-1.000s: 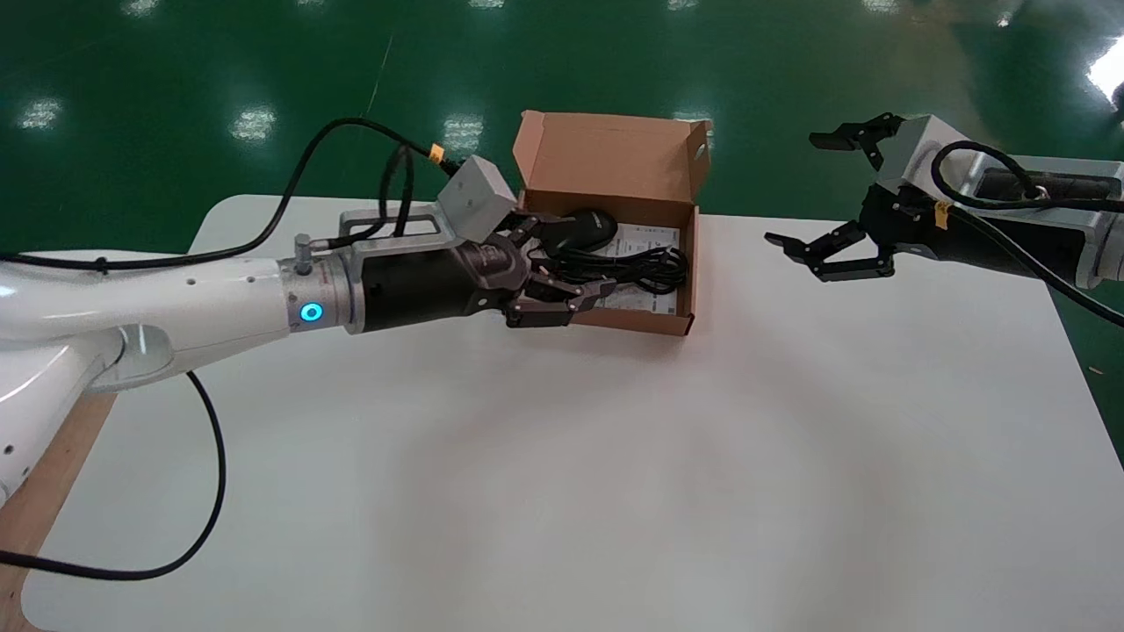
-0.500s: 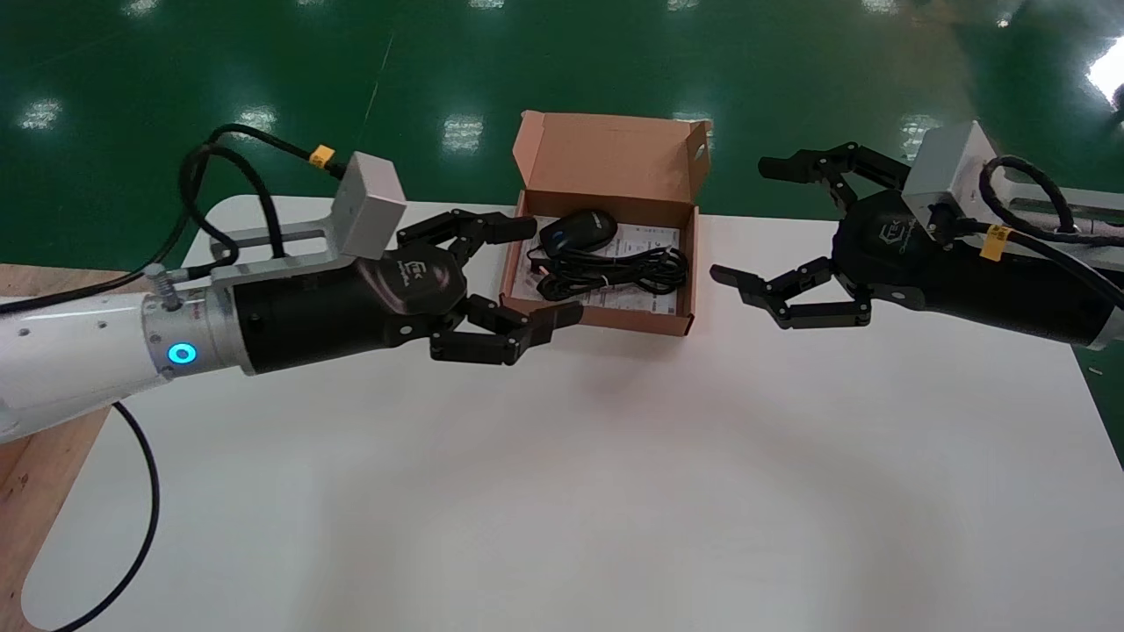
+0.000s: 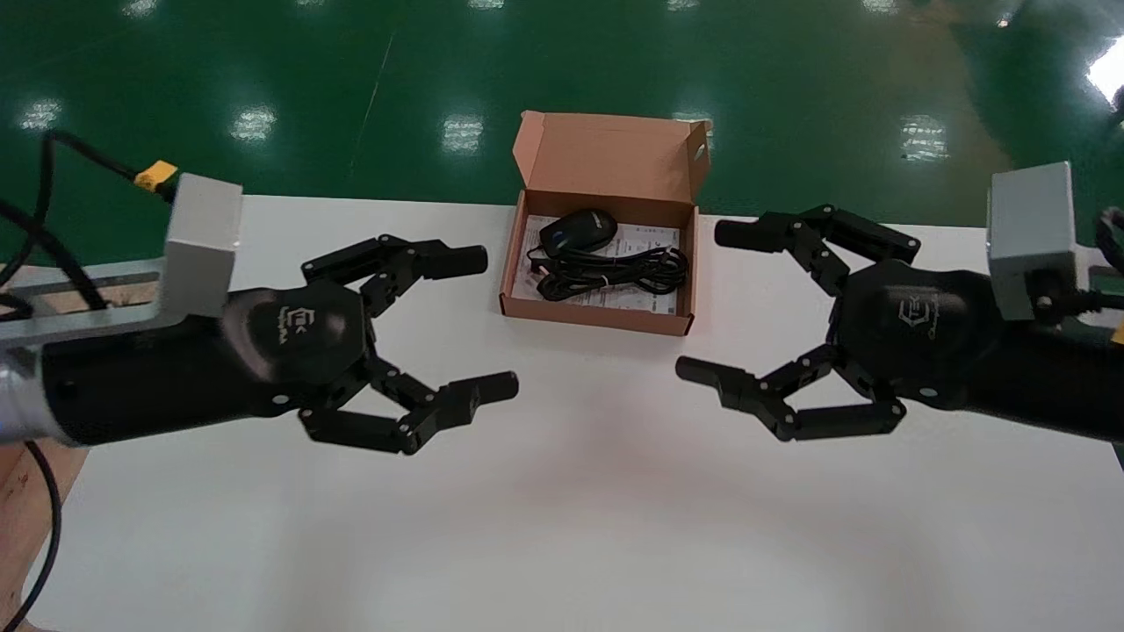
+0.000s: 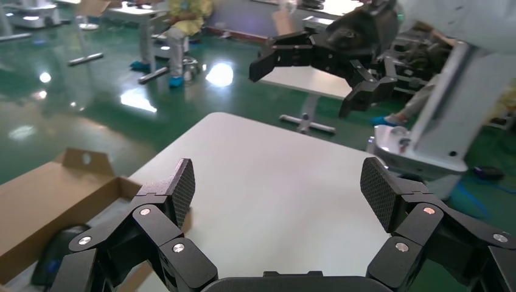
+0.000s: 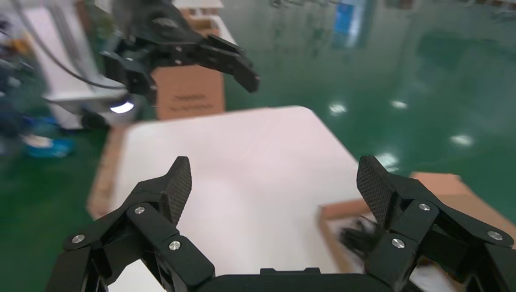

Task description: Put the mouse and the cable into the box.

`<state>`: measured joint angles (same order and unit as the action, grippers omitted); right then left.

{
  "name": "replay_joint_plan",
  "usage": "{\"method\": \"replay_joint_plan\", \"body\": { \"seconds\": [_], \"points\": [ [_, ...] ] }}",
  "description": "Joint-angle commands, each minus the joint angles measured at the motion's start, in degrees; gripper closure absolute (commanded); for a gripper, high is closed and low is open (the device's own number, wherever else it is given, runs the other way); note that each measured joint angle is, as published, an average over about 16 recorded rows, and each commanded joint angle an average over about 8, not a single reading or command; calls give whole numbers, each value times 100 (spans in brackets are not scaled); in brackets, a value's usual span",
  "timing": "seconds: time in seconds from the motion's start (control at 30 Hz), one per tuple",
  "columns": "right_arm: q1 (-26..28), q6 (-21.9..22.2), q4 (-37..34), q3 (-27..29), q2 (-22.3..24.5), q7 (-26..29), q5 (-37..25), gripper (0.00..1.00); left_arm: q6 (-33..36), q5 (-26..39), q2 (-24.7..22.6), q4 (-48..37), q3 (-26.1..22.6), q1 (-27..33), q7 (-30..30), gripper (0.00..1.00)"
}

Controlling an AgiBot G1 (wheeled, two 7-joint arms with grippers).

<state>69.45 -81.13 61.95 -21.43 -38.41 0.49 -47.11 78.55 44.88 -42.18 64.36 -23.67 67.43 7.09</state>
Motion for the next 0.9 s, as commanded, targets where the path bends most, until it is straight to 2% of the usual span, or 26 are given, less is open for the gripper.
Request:
{"method": "replay_joint_plan", "body": {
  "seconds": [0.03,0.37,0.9],
  "points": [
    [-159,-92,235,109,68,207,106,0,145,-61,145,187,155,-119,74,0],
    [-827,-484,1218,565,352,1048,550,0,754,-317,751,971,806,-615,374,0],
    [-837,-485,1224,574,359,1049,565,0,759,-332,760,977,813,-624,377,0]
  ]
}}
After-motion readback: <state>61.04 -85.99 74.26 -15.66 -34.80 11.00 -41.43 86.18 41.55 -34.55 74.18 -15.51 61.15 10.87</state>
